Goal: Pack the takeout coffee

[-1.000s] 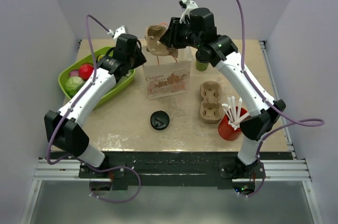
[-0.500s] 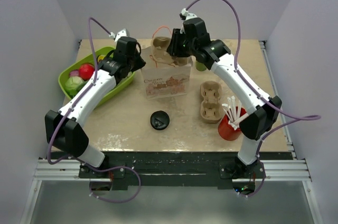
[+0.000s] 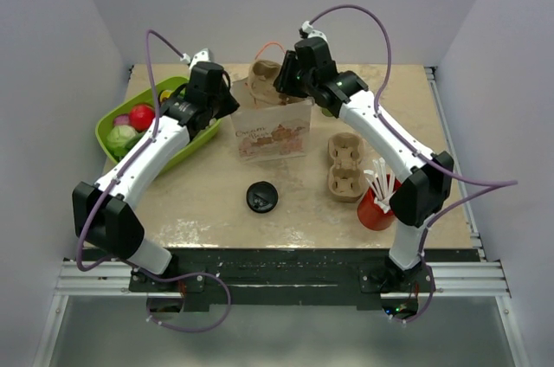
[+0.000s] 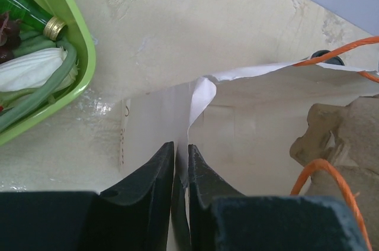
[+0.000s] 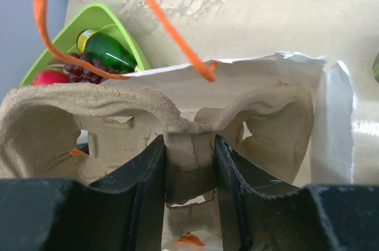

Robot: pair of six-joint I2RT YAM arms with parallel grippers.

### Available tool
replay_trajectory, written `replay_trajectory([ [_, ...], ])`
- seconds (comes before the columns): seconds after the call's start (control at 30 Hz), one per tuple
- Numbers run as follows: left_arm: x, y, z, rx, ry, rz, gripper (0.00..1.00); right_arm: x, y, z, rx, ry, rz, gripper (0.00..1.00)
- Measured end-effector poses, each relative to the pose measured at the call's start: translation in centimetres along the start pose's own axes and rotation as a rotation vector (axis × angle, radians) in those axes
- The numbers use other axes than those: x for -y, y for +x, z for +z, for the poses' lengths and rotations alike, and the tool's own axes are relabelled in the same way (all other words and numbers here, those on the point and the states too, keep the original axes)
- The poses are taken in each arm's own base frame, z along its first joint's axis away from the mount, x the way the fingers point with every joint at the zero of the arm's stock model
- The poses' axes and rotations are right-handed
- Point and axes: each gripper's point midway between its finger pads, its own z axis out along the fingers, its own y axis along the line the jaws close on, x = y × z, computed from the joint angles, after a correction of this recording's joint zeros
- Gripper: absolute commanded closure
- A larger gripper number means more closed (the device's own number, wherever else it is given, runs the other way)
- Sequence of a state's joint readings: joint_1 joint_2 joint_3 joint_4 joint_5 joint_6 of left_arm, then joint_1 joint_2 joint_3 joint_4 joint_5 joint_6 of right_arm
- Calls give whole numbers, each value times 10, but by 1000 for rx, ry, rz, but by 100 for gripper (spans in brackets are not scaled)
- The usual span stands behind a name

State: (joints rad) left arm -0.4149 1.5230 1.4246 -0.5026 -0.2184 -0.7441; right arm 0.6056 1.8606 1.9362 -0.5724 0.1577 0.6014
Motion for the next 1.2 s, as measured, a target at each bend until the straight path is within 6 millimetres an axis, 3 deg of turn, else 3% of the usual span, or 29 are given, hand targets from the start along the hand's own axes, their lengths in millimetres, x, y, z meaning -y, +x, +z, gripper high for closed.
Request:
replay_trajectory([
  [0.4,-2,1,0,3,-8,1,82,23,-24,-26,79,6,83,82],
  [0.9,-5,0,-8,21,0,-3,85,24,-11,-10,63,10,123,81],
  [1.03,-7,0,-8,24,-5,-3,85,27,-8,-23,58,-5,134,82],
  [1.2,-9,6,-13,33,31,-3,84,27,-22,-46,115,-37,191,82],
])
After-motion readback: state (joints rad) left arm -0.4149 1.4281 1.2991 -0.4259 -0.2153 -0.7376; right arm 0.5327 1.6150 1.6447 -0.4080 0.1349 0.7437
